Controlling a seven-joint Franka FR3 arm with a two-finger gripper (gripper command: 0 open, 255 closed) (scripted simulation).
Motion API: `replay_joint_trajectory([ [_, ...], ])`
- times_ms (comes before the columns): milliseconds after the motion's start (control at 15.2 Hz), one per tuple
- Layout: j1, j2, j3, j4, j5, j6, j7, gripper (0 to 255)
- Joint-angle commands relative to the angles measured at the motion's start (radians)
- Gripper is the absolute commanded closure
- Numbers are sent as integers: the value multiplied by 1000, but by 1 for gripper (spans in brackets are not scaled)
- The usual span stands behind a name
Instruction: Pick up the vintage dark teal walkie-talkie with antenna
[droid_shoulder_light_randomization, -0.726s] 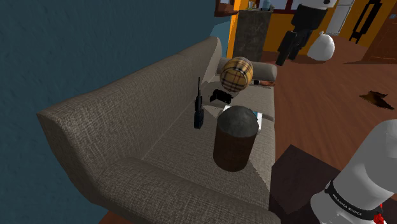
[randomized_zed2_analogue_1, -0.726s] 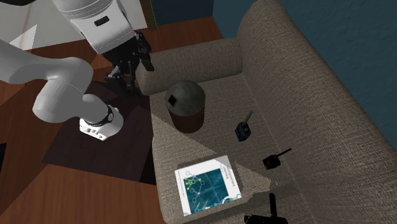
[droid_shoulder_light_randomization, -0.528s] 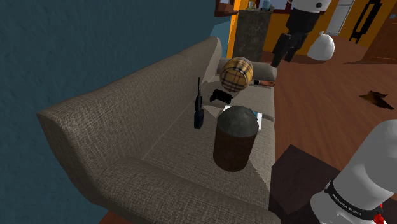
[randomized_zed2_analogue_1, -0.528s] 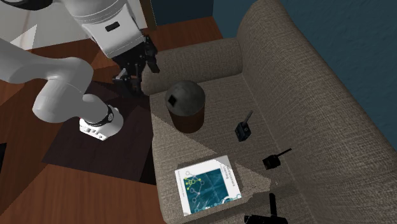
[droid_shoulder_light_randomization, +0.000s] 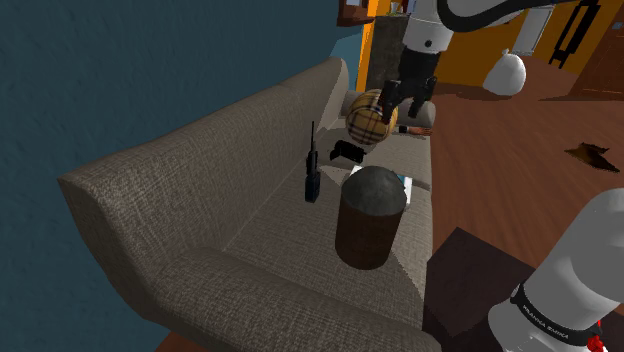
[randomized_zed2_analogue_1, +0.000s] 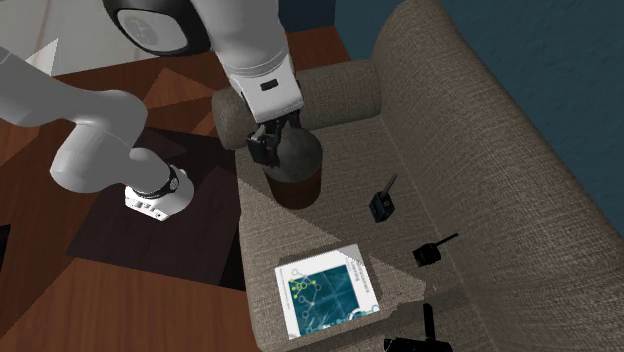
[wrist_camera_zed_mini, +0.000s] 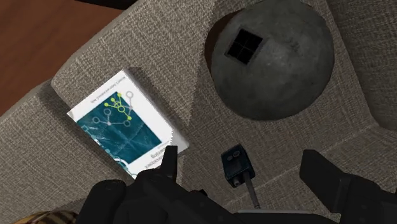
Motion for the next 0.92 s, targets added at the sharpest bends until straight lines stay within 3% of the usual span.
replay_joint_trajectory([
  [0,-8,81,15,27,7,43,54,0],
  [858,-31,582,59,294,9,207,369,0],
])
